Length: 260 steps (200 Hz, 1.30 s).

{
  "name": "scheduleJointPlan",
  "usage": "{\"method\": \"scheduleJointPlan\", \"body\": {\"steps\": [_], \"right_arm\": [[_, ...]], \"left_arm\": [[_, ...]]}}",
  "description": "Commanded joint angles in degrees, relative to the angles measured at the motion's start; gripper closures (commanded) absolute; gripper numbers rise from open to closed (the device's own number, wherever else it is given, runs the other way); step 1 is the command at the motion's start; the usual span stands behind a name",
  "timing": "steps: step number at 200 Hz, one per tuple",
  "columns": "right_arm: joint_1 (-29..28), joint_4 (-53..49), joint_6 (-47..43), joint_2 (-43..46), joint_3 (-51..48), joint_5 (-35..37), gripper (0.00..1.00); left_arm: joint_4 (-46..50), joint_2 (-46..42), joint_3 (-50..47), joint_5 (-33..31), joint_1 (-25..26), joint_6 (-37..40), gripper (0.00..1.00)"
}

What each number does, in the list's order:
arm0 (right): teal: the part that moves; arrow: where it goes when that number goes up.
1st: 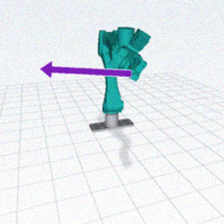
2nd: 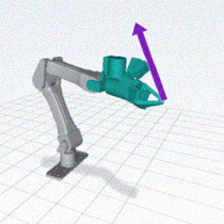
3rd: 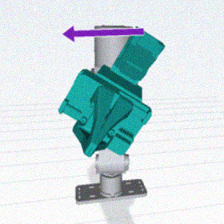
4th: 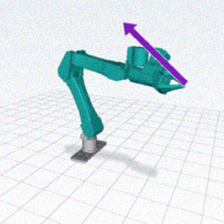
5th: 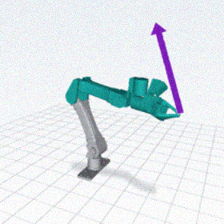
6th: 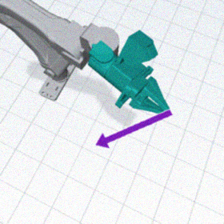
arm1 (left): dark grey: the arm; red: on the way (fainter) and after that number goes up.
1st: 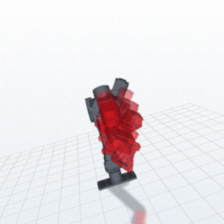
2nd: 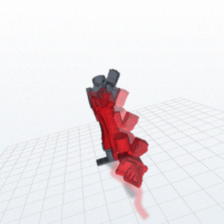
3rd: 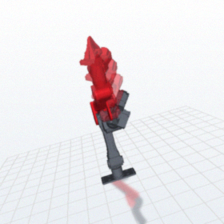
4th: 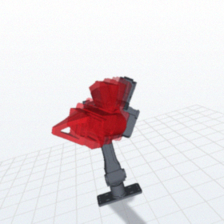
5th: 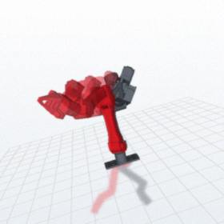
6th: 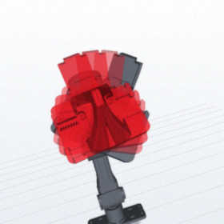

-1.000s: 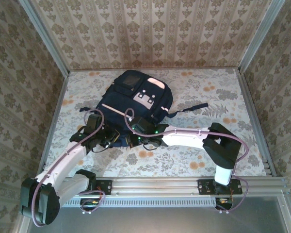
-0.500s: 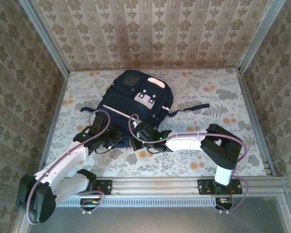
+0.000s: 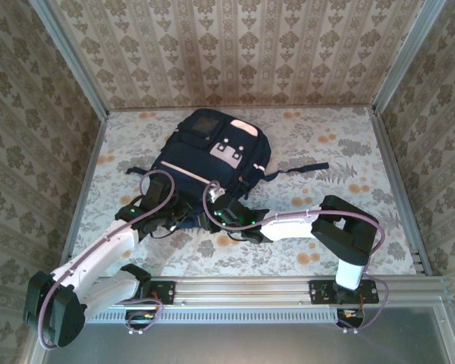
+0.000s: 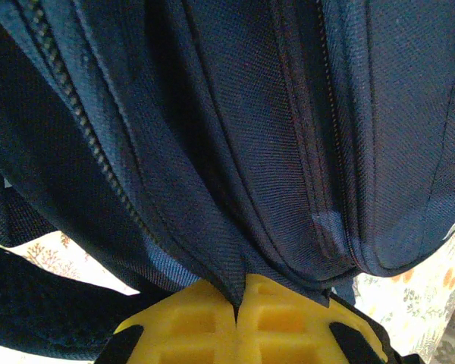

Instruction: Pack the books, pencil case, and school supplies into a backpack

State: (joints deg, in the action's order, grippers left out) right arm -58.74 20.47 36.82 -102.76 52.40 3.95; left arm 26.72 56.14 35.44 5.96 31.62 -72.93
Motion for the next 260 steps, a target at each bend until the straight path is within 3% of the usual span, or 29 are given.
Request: {"method": "scheduleJointPlan", "body": {"steps": [1, 78, 118, 213, 231, 260], "right_arm": [[0.94, 1.76, 1.53, -1.20, -0.94, 4.78, 0.75], [0.73, 2.47, 3.44, -1.68, -2.66, 3.34, 0.80], [-0.12, 2.21, 3.61, -1.27, -3.00, 3.27, 0.73], [-1.09, 3.71, 4.84, -1.29, -5.20, 3.58, 0.75], [-1.29, 4.03, 4.80, -1.21, -5.21, 3.53, 0.81], [-1.35, 2.74, 3.72, 0.04, -4.61, 3.68, 1.00]], "left_arm": [[-0.97, -1.38, 2.26, -0.22, 0.65, -0.82, 0.97], [-0.15, -1.40, 2.84, -0.41, 0.20, -0.03, 0.97], [-0.09, -1.37, 2.79, -0.41, -0.06, 0.06, 0.97], [-0.14, -1.91, 1.83, -0.55, -0.33, -0.02, 0.97], [-0.18, -1.91, 1.82, -0.55, -0.33, 0.06, 0.97], [0.49, -2.02, 1.84, -0.91, -0.65, 0.59, 0.98]]}}
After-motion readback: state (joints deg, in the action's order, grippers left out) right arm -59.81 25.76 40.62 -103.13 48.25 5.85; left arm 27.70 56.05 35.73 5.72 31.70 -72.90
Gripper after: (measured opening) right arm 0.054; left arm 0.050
